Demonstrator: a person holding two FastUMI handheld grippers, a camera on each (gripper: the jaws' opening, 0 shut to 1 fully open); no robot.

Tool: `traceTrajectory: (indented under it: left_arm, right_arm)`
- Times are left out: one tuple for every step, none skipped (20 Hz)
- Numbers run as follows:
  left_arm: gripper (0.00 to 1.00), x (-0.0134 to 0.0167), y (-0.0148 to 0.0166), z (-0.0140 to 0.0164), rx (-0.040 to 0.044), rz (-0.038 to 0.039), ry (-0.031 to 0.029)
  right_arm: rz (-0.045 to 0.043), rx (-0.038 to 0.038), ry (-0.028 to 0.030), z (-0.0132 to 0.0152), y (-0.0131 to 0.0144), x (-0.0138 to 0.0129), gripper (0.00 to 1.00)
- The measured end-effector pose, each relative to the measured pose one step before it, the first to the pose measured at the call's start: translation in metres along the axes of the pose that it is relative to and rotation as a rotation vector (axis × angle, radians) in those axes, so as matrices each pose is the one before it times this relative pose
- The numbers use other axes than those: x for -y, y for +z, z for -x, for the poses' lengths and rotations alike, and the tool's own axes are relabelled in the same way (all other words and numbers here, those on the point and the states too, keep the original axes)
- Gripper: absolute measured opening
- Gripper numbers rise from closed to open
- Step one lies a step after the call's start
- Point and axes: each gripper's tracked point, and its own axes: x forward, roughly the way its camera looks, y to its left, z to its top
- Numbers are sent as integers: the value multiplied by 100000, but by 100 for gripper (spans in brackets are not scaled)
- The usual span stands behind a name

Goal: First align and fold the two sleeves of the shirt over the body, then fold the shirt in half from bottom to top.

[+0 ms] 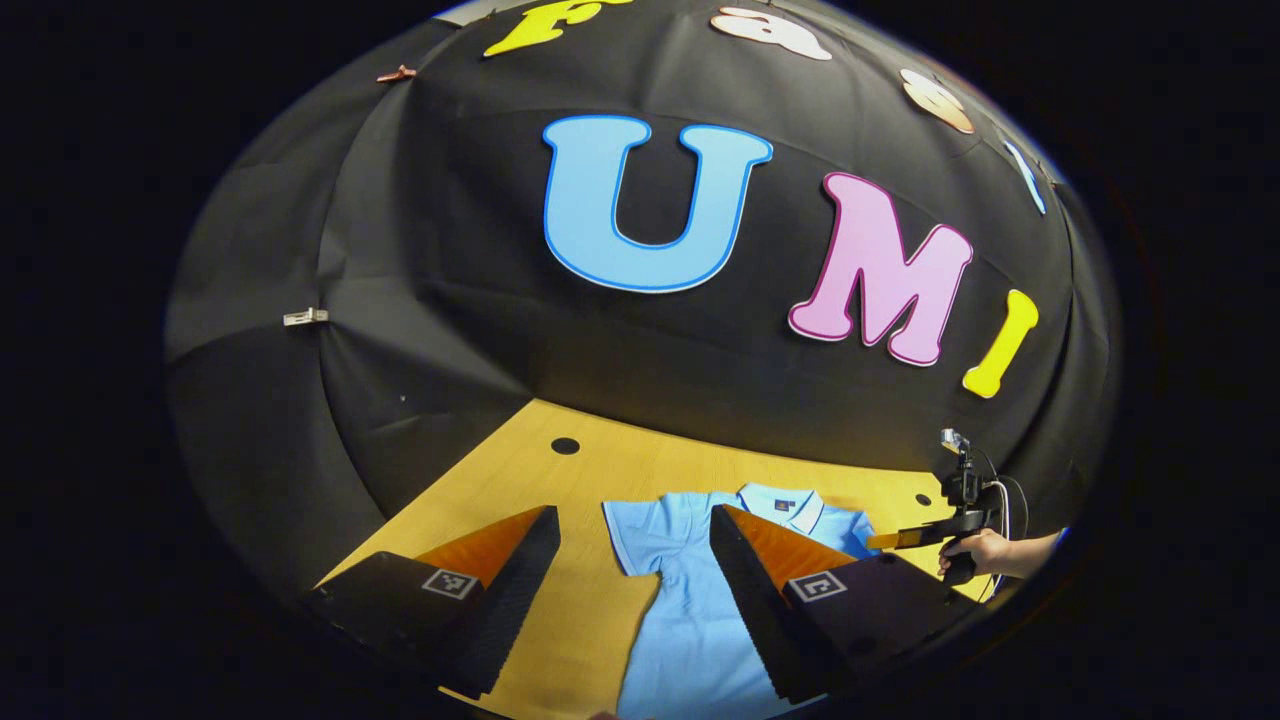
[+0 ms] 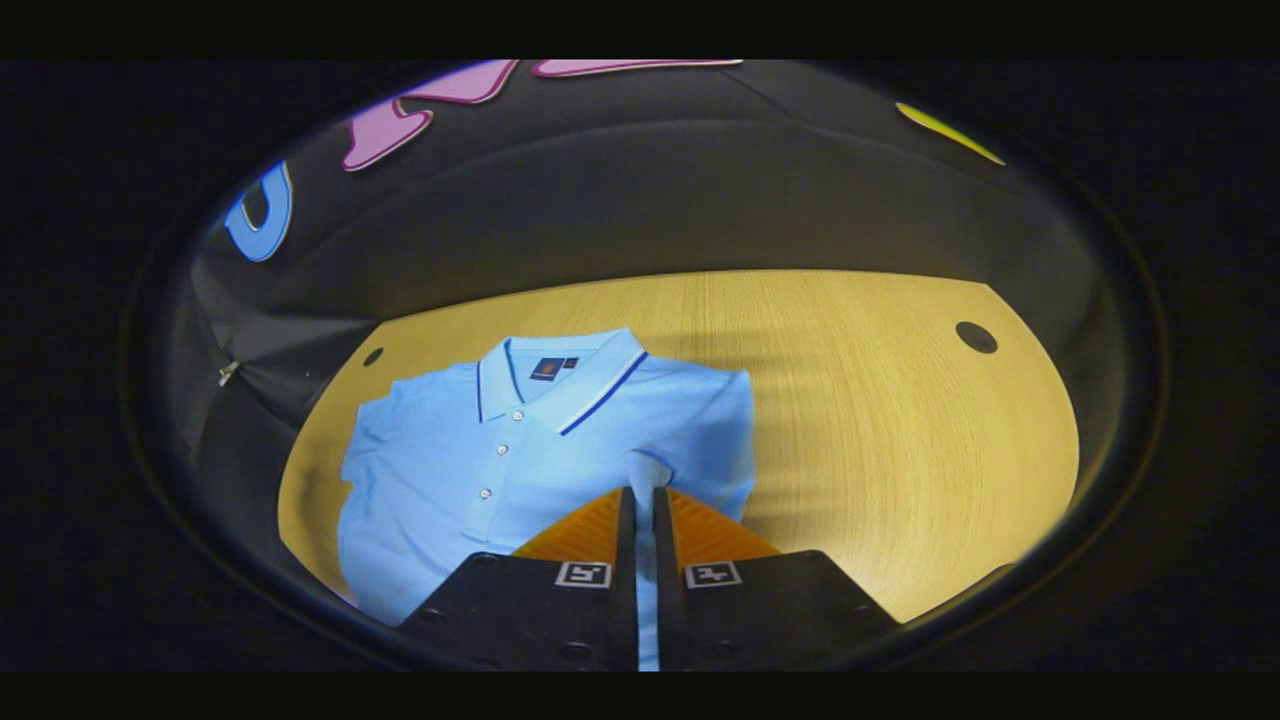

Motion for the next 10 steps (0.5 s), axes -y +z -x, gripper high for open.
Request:
traceTrajectory:
  left_arm:
    - [97,-10,-296,-744,-1175,-426,-1896]
    - [97,42,-511,-741,-1427,-532,-1539]
    - [97,-50,-310,-976,-1174,-671,-1540]
    - [96,-128,-59,-1240,786,-653,-1770]
    - [97,-45,-53,-1458,123,-689,-1768]
    - [97,-129,-478,-1511,-1776,-743,-1024]
    - [97,-253,-485,-1574,-2544,-1178,-635]
    - [97,-263,-466,-1902,-2445,-2425,-138]
    - [97,-385,-382,-1928,-2089,-3138,2]
    - [97,-183,-621,-1962,-2191,-2617,-915]
  right_arm:
    - [1272,1292,-891,315,370,88,12]
    - [-348,-821,2086,-162,-227,-749,28]
    - [-1201,-1375,1154,401,-243,-261,44]
    - [-404,-159,-496,377,-125,9,60]
    - [296,1197,136,893,349,11,61]
    - [162,2586,564,978,409,-262,55]
    - [-24,2348,418,964,437,-128,65]
    - [-175,2230,637,1126,337,-134,72]
    - [-336,1661,-158,1058,218,169,78]
    - [-622,1237,-539,1303,135,291,81]
